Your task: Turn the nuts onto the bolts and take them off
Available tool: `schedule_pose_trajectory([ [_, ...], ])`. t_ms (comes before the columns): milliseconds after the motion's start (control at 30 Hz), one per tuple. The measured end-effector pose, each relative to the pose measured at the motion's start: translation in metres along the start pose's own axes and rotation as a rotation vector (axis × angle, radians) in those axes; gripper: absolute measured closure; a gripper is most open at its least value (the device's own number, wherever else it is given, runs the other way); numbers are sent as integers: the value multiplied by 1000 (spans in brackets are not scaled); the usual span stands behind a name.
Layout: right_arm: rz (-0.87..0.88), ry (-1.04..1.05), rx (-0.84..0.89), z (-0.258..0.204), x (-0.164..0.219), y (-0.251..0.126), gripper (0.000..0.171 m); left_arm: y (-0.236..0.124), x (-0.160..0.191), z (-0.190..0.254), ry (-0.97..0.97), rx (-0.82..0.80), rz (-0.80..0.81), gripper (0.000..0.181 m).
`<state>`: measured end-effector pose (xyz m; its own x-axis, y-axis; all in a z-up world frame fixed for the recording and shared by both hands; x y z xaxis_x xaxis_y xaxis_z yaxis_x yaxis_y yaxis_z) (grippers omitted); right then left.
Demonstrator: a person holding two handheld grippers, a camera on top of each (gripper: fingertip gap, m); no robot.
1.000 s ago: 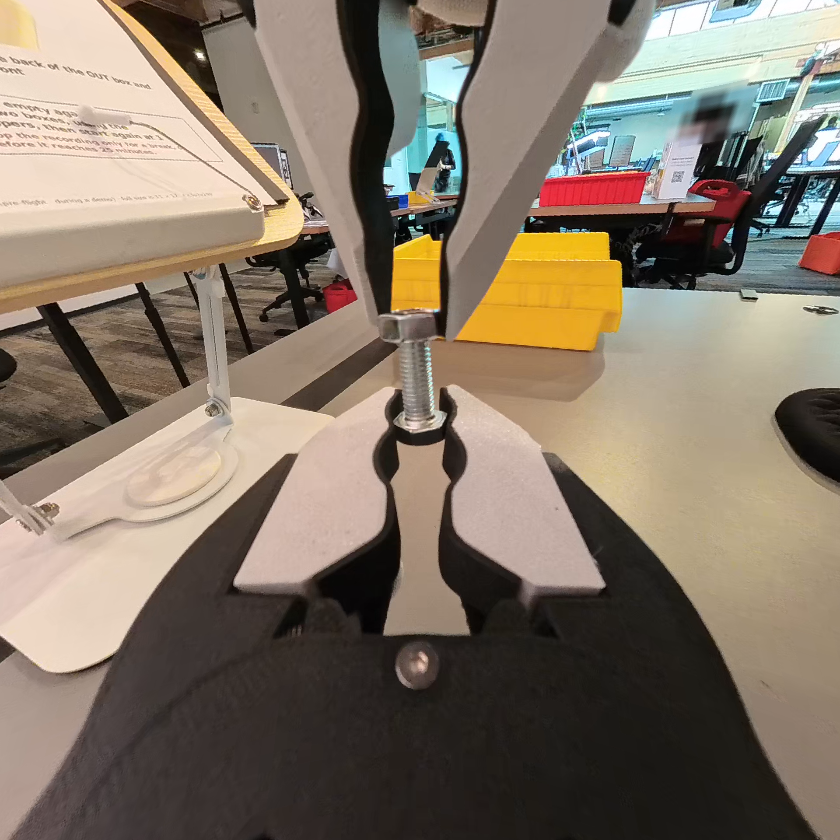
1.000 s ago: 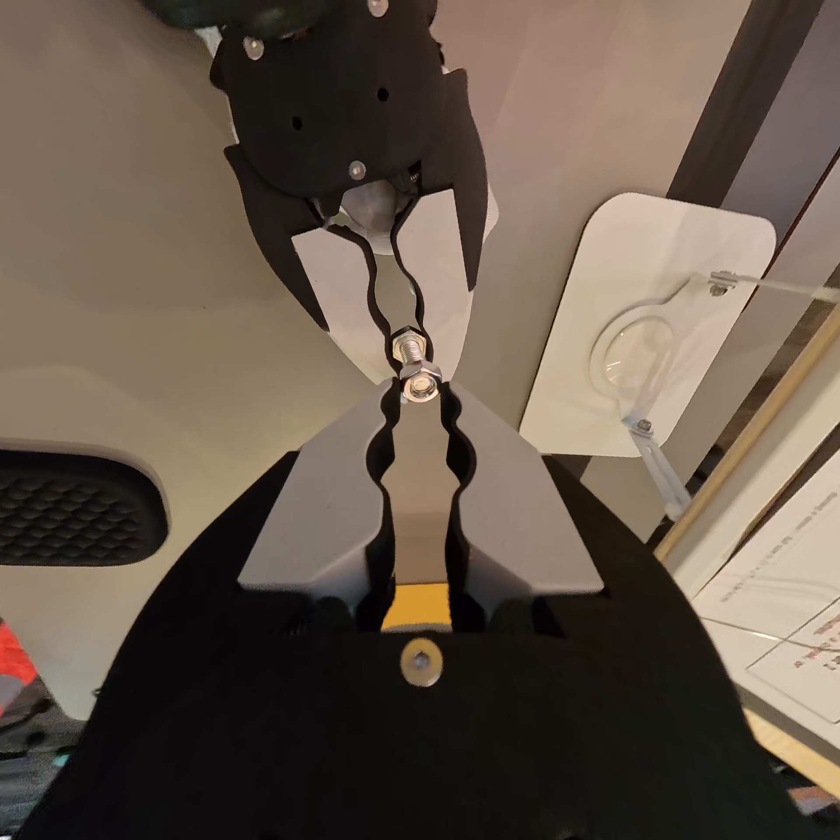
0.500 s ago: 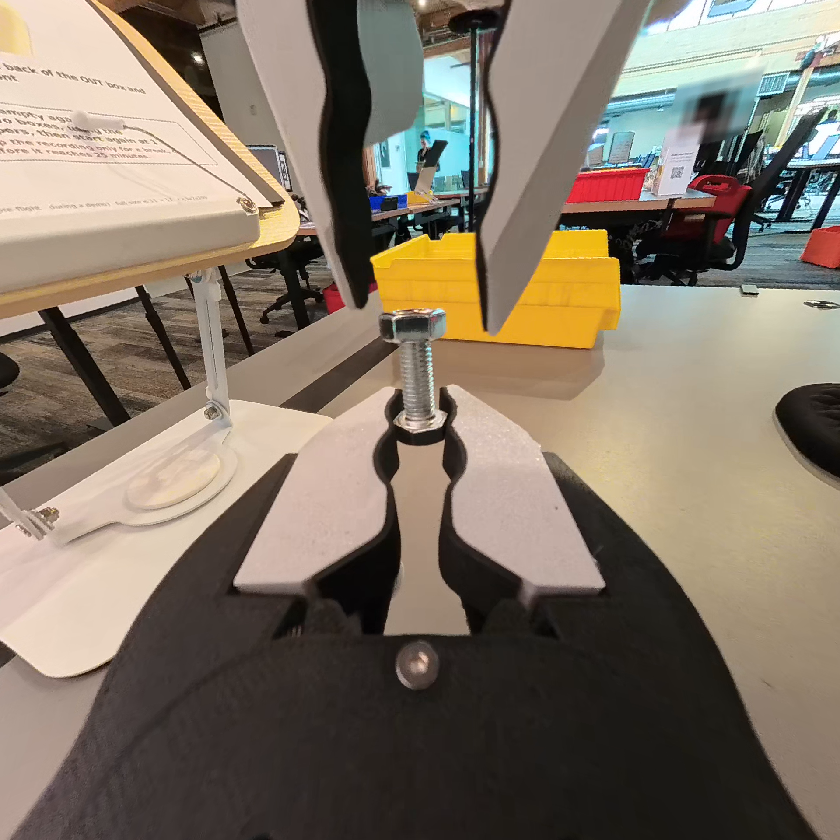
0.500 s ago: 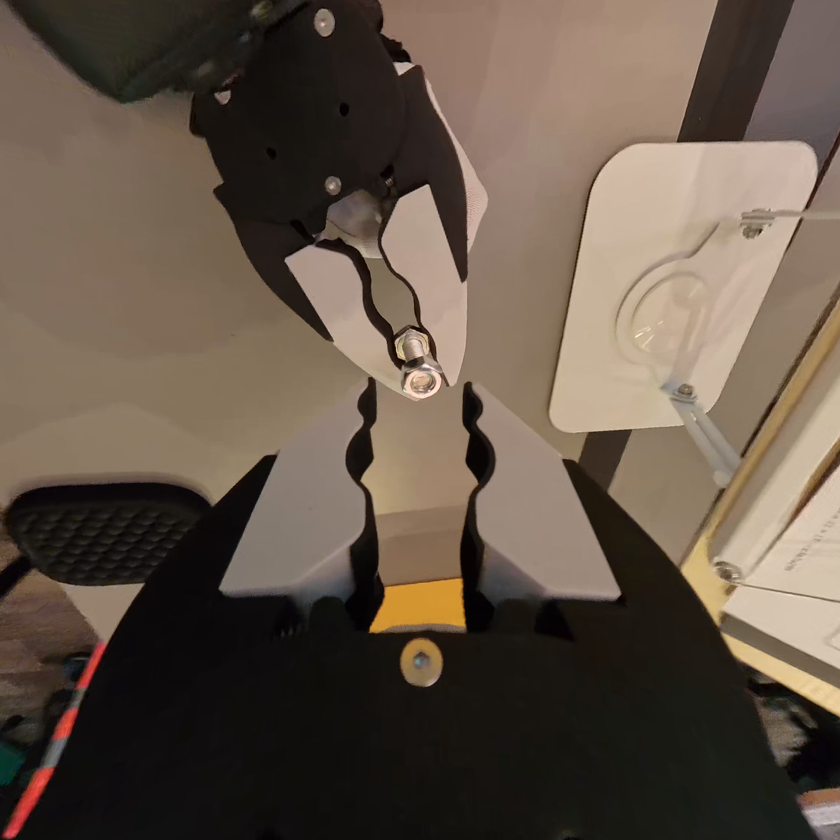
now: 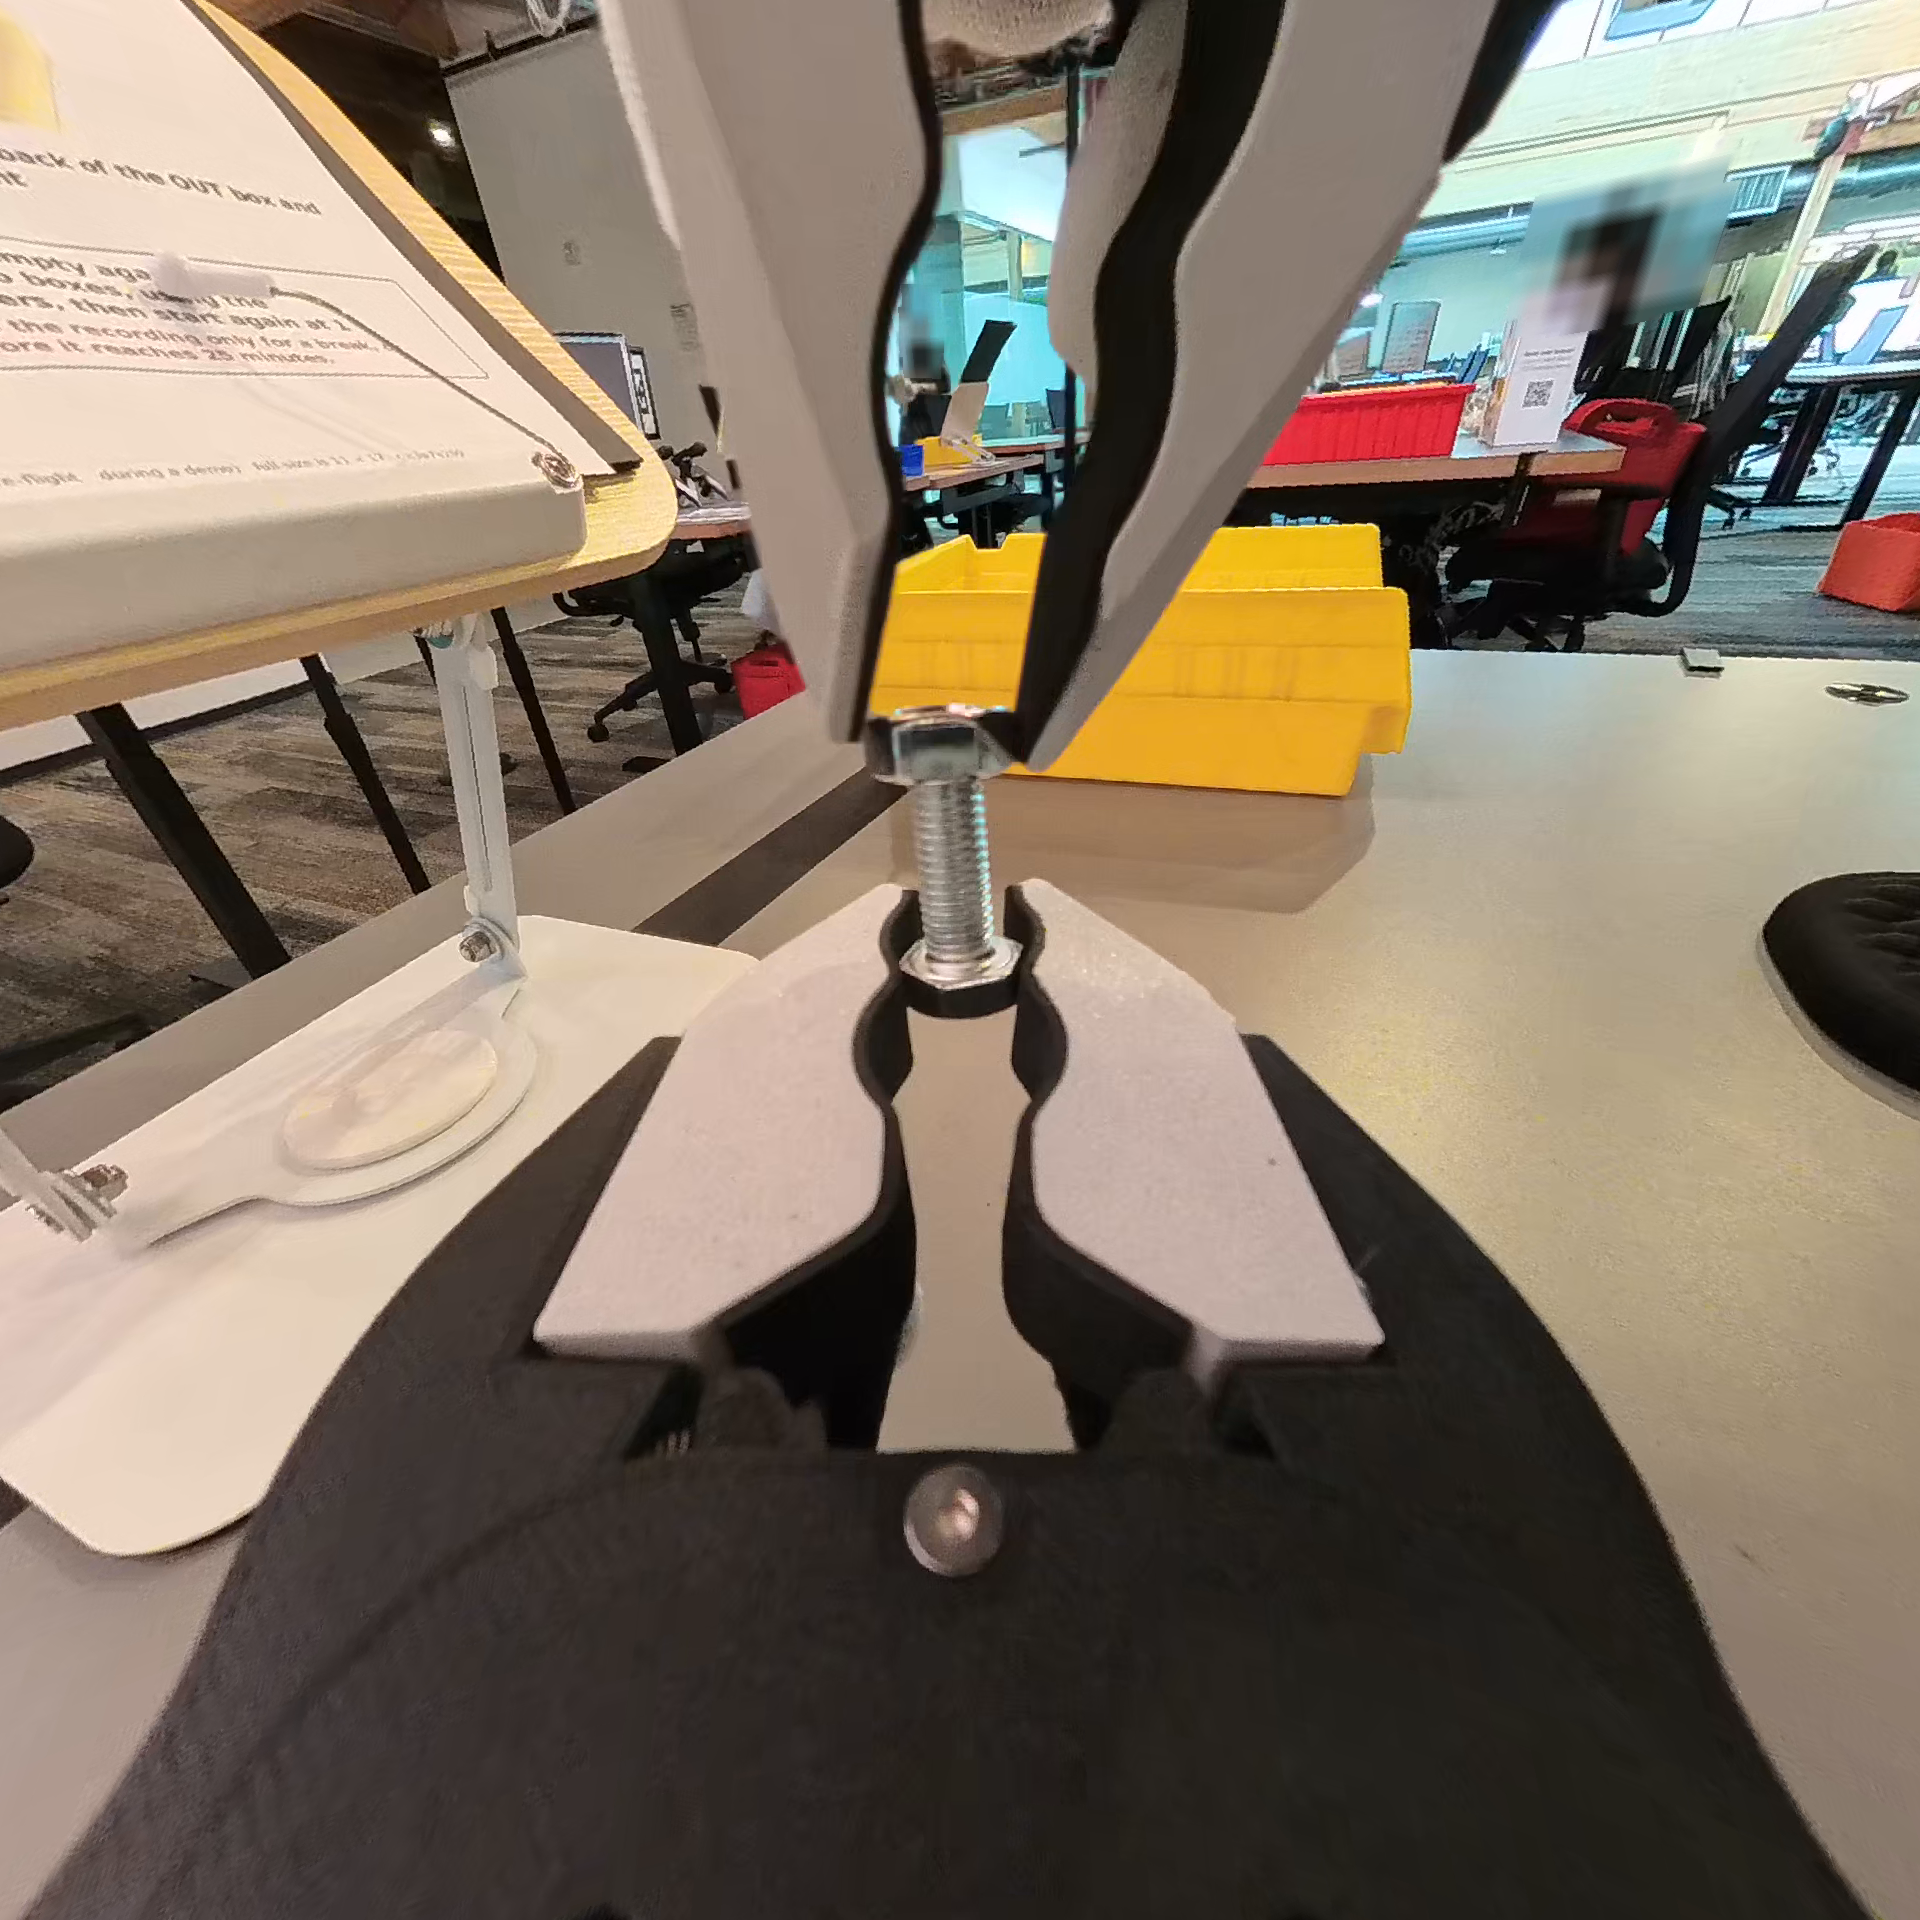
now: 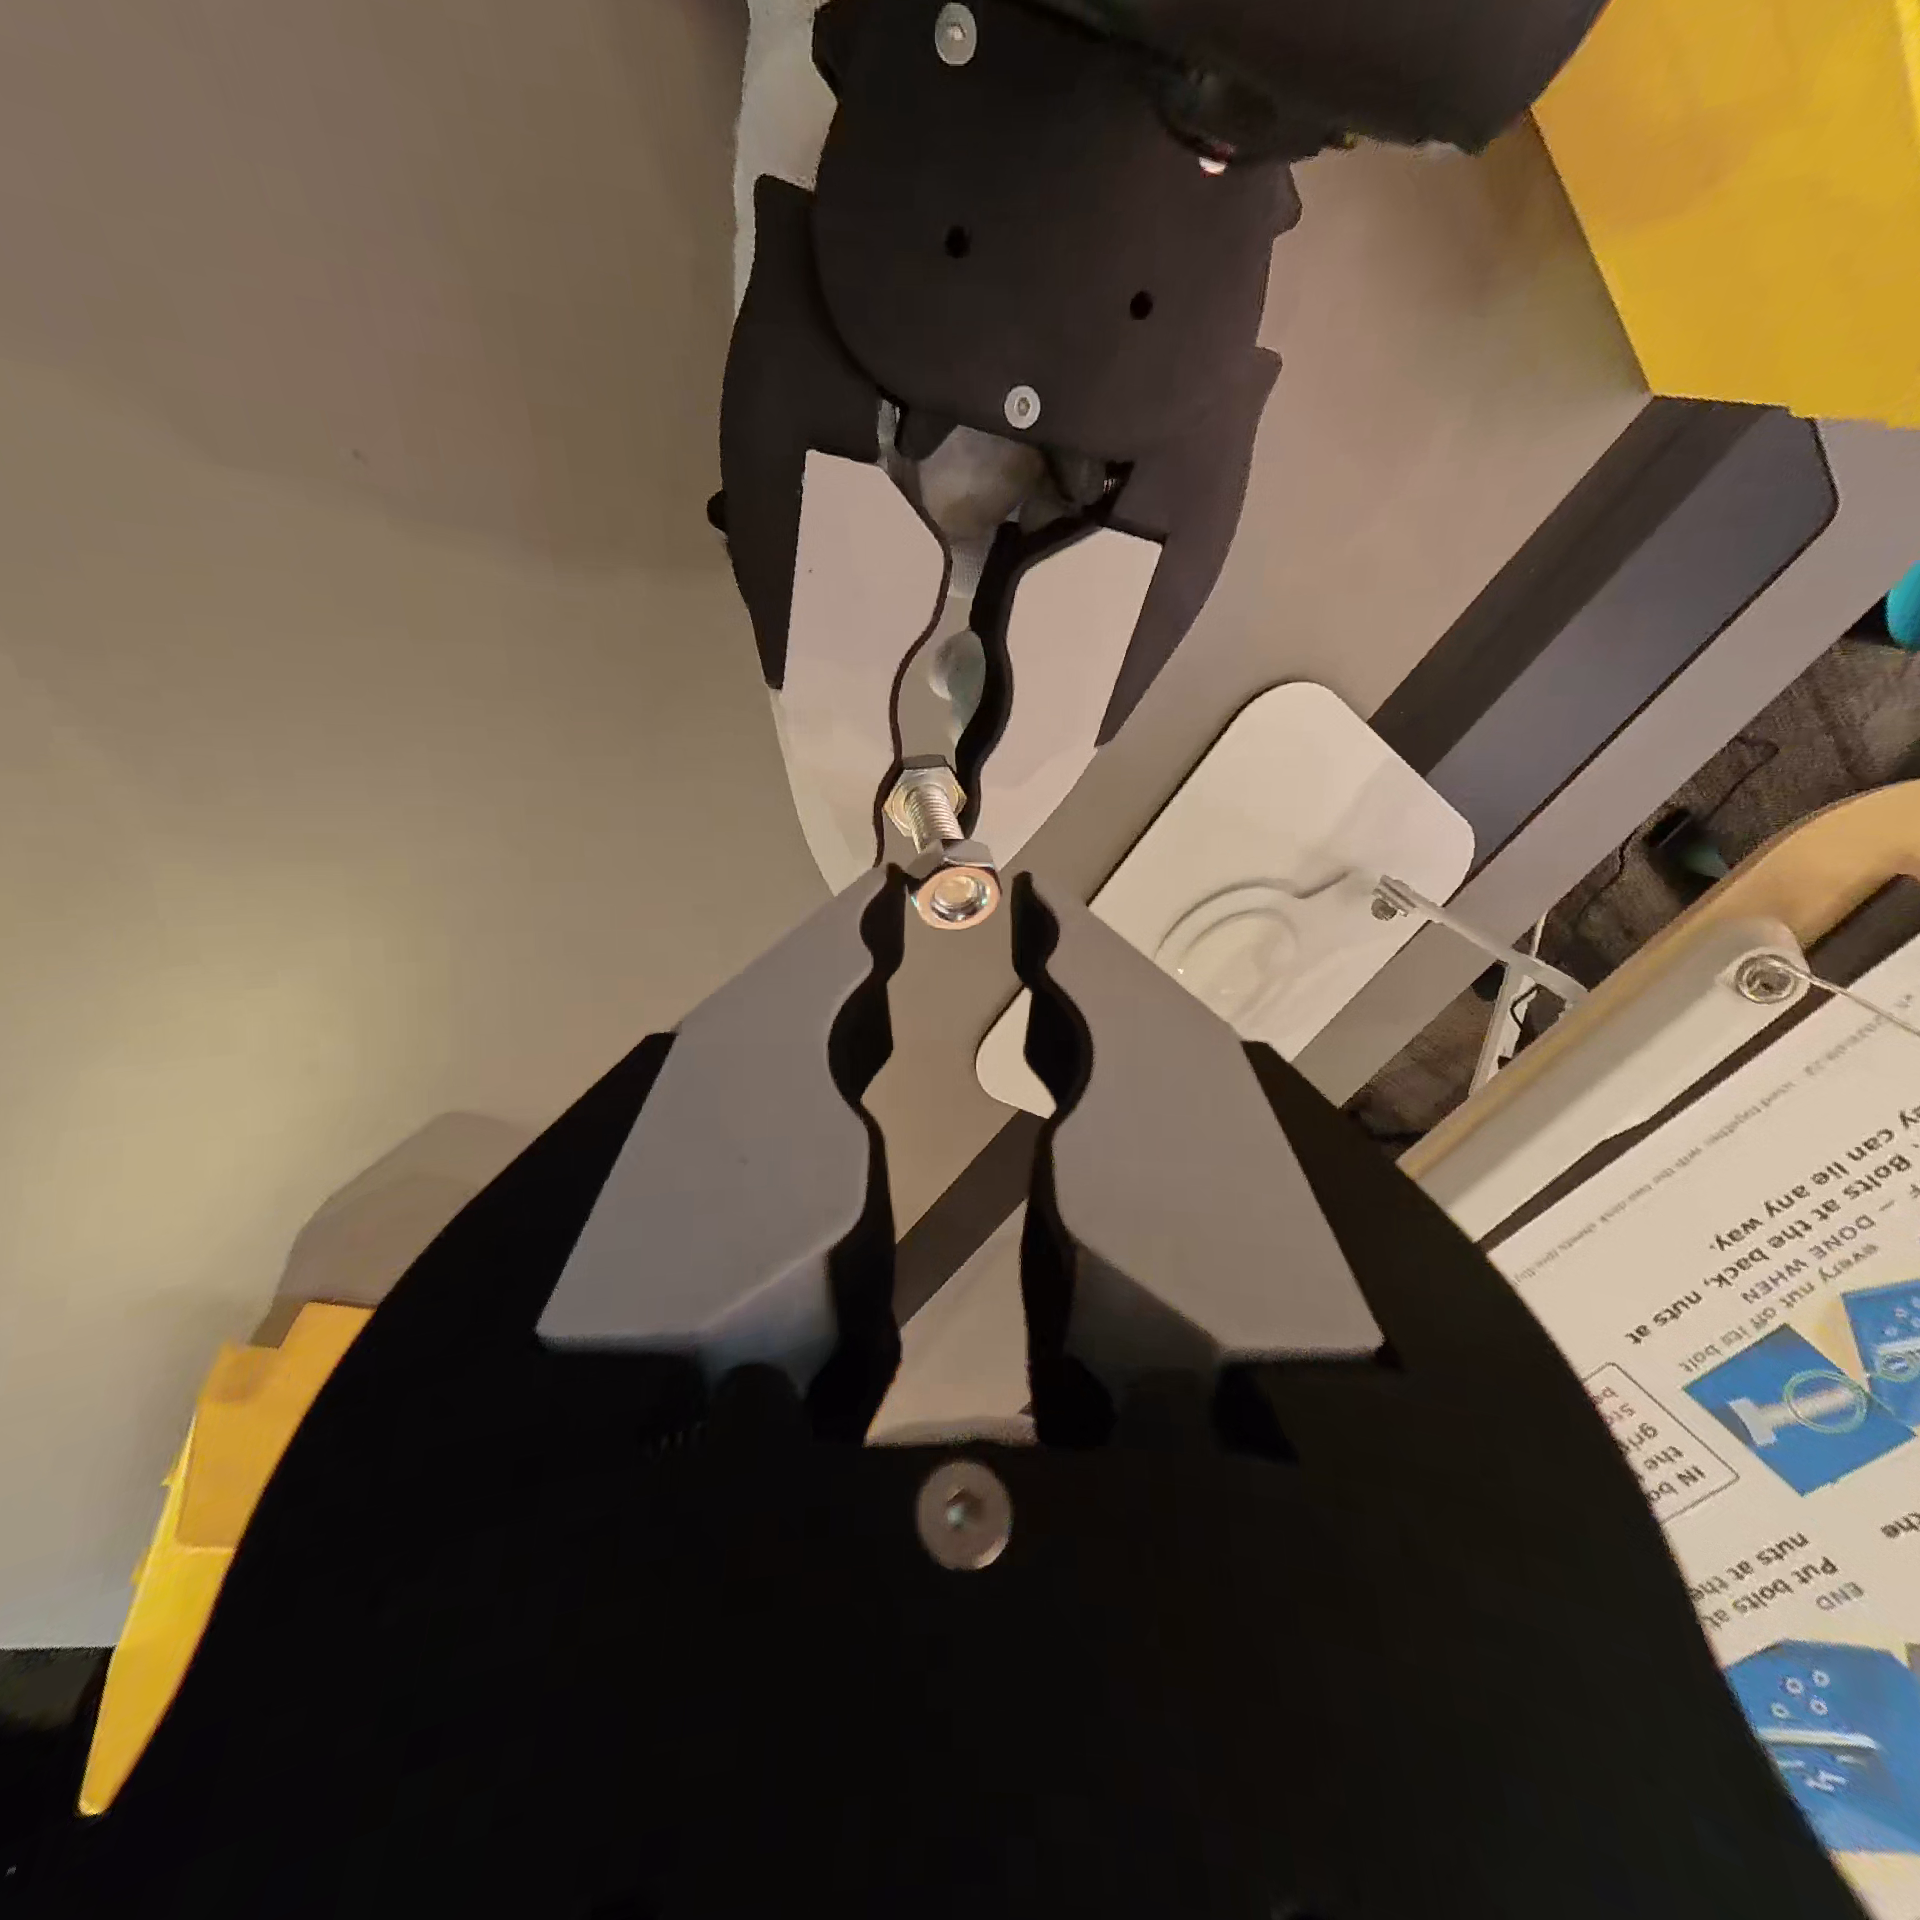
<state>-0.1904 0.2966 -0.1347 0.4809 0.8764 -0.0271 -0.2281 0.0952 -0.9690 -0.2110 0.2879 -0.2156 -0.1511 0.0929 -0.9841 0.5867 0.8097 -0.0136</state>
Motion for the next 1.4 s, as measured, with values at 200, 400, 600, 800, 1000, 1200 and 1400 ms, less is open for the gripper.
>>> schedule_pose_trajectory([
  [200, -1, 245, -79, 2, 2, 1, 155, 0, 0, 1, 2, 3, -4, 167],
  [400, 1, 845, -208, 8, 5, 3, 149, 0, 0, 0, 1, -1, -3, 167],
  [600, -10, 603, -119, 6, 7, 0, 129, 0, 0, 1, 6, 1, -2, 167],
  [800, -13, 185, -15, 6, 5, -5, 132, 0, 0, 1, 4, 3, -1, 167],
  [1000, 37, 34, -33, -1, -3, -4, 147, 0, 0, 1, 3, 3, 0, 167],
  [1200, 16, 50, -37, 0, -1, 1, 159, 0, 0, 1, 6, 3, -3, 167],
  [1400, -7, 448, -136, 7, 3, 3, 159, 0, 1, 1, 6, 0, -7, 167],
])
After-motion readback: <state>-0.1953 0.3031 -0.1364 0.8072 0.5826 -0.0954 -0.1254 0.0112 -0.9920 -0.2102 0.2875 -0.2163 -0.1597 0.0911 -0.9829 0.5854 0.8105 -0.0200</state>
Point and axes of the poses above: each gripper's, where its closed fingertips meet, y out along the fingers, x out of its underside, z = x × y across the jaws, the point moved 5 cm from there along -y, back along the fingers, and after that the axes turned 6 degrees about y, right-handed, at the moved point
